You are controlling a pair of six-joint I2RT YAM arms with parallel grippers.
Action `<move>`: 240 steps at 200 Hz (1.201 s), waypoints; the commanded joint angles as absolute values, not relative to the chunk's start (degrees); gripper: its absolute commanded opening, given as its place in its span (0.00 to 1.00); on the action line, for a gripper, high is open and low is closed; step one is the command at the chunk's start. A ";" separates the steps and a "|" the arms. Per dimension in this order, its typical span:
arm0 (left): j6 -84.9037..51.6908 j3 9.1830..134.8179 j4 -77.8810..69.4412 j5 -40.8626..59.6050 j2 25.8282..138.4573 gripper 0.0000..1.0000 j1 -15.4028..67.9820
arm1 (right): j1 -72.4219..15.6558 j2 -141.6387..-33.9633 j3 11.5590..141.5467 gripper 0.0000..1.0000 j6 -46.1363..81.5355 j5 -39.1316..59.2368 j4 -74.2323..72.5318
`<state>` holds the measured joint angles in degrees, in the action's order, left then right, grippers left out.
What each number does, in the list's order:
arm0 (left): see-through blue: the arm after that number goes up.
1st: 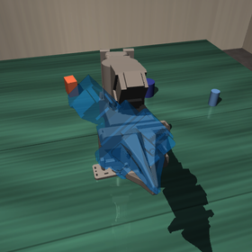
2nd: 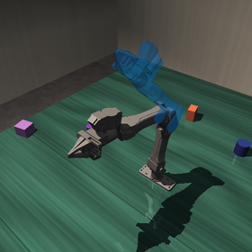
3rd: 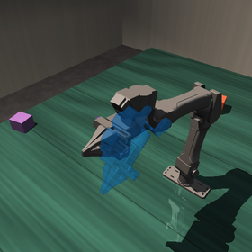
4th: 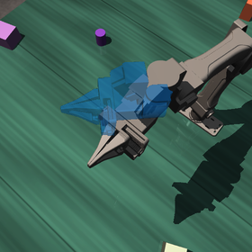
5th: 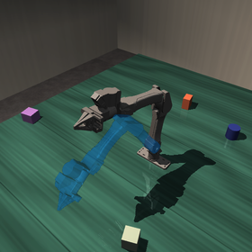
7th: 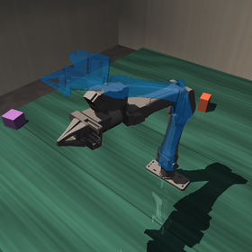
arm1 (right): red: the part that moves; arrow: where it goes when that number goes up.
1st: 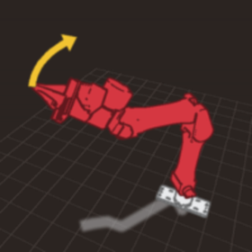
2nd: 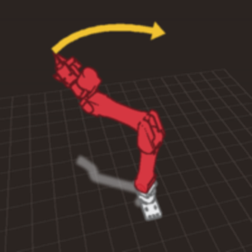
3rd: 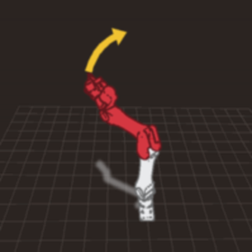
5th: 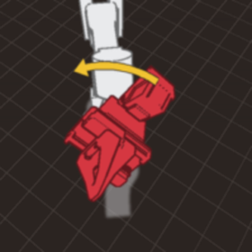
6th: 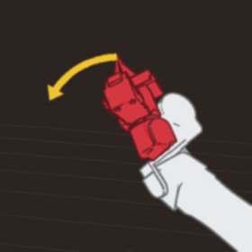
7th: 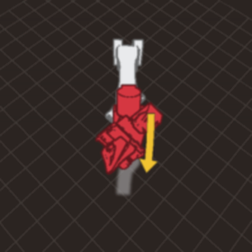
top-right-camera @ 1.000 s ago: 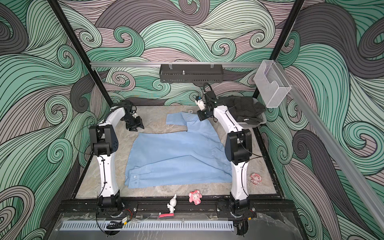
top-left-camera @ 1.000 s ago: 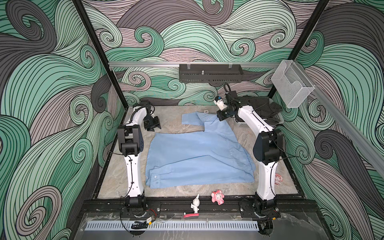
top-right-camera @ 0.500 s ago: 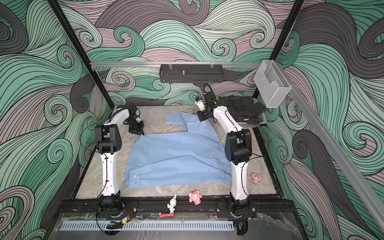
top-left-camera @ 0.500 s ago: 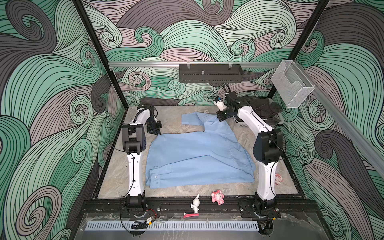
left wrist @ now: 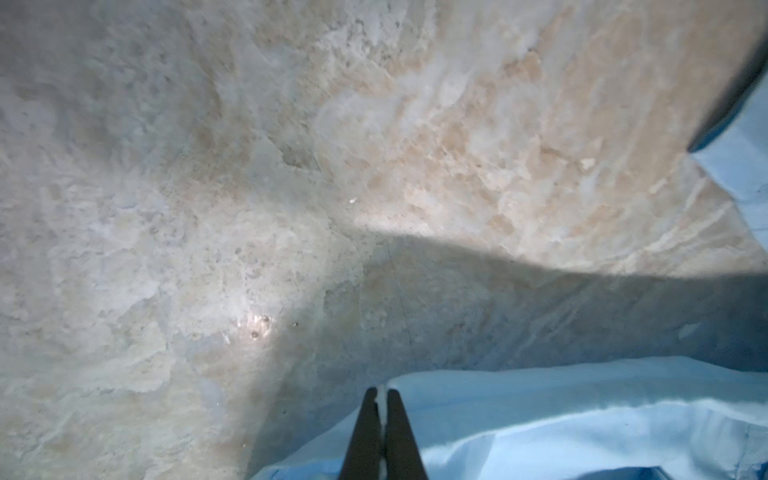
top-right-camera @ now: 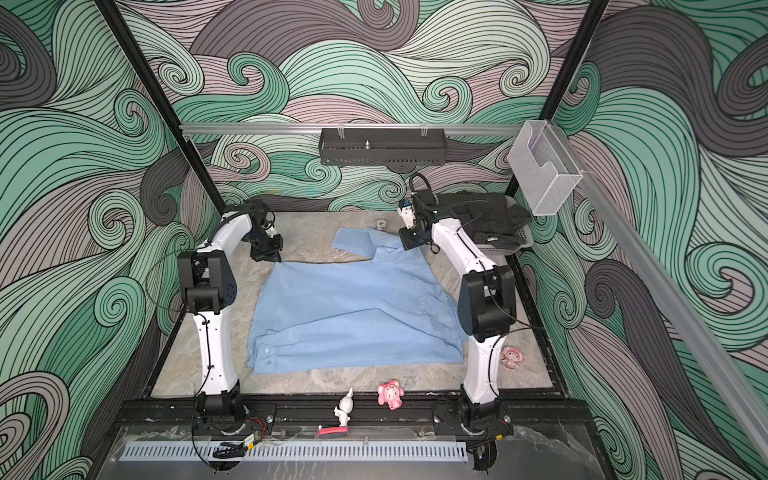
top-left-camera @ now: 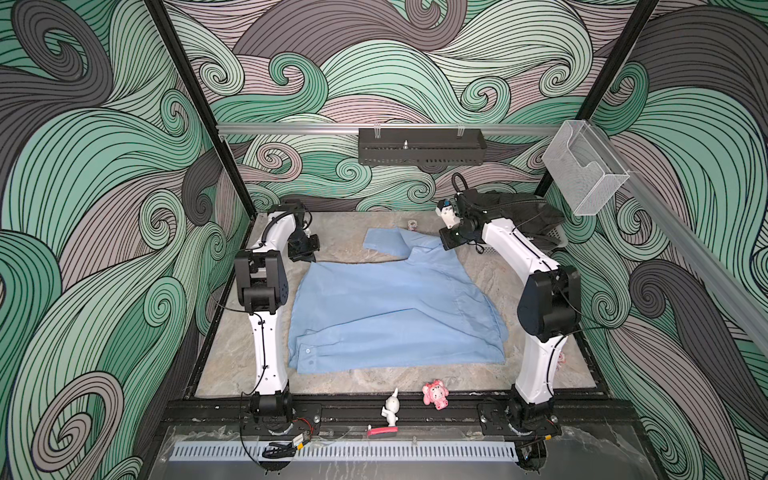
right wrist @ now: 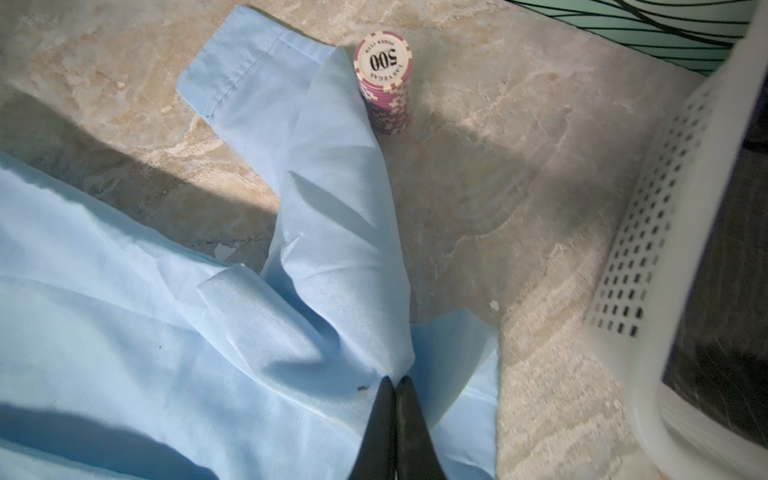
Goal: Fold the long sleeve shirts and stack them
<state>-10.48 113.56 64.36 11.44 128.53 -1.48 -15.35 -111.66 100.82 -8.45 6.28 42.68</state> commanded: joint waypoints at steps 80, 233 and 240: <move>-9.75 102.42 57.42 14.27 117.51 0.00 -0.53 | -23.41 -107.94 109.79 0.00 0.70 -4.30 56.92; -11.50 77.39 51.68 10.18 97.67 0.00 0.27 | -26.76 -85.07 77.05 0.00 12.11 -8.37 56.67; -11.44 76.55 51.54 9.94 97.19 0.00 0.26 | -26.73 -83.41 75.48 0.00 12.87 -8.37 56.65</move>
<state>-10.96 78.54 52.42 12.14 100.12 -0.19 -26.17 -88.92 79.11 9.32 -8.75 56.97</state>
